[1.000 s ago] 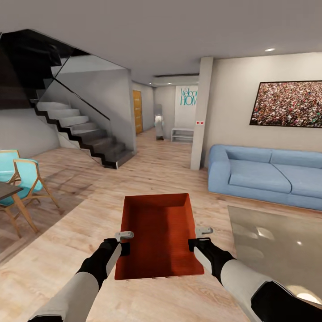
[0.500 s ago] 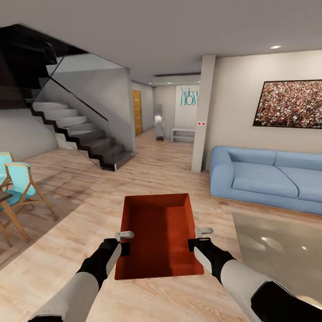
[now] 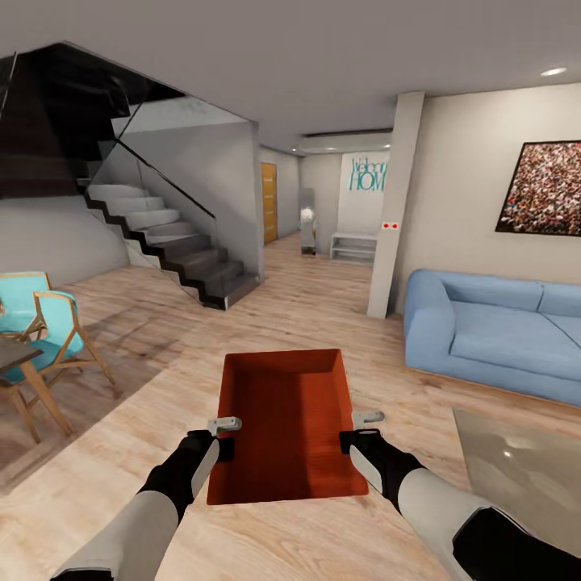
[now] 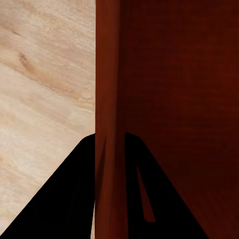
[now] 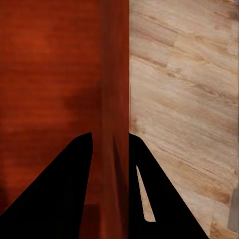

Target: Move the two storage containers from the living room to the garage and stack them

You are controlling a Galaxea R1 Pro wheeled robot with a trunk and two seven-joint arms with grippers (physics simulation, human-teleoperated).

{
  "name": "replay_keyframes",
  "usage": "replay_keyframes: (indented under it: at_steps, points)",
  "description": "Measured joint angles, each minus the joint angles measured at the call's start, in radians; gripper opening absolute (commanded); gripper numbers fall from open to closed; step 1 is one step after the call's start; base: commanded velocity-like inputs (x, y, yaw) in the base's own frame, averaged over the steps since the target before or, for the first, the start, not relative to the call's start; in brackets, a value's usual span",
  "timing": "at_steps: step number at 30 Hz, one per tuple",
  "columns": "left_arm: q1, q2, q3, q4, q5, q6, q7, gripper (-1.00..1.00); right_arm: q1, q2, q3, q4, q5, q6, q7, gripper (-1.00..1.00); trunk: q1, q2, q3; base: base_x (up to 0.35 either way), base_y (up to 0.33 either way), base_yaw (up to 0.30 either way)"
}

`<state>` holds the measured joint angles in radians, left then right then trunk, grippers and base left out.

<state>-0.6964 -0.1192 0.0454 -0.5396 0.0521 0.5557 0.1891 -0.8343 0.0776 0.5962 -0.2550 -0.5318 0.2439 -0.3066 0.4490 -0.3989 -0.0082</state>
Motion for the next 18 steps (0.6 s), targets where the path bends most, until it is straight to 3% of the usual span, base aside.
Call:
replay_keyframes:
  at_steps: [12,18]
  points:
    - [0.0,0.0,0.0,0.0,-0.001,0.0,0.0,-1.0,-0.001,0.0,0.001,0.001,-0.002,-0.001,0.0,-1.0,0.0,0.0,0.0,0.323,0.0,0.02]
    - [0.0,0.0,0.0,0.0,0.0,0.0,0.0,-1.0,0.0,0.0,0.001,0.001,-0.001,-0.001,0.0,-1.0,0.0,0.0,-0.003,0.323,0.0,-0.066]
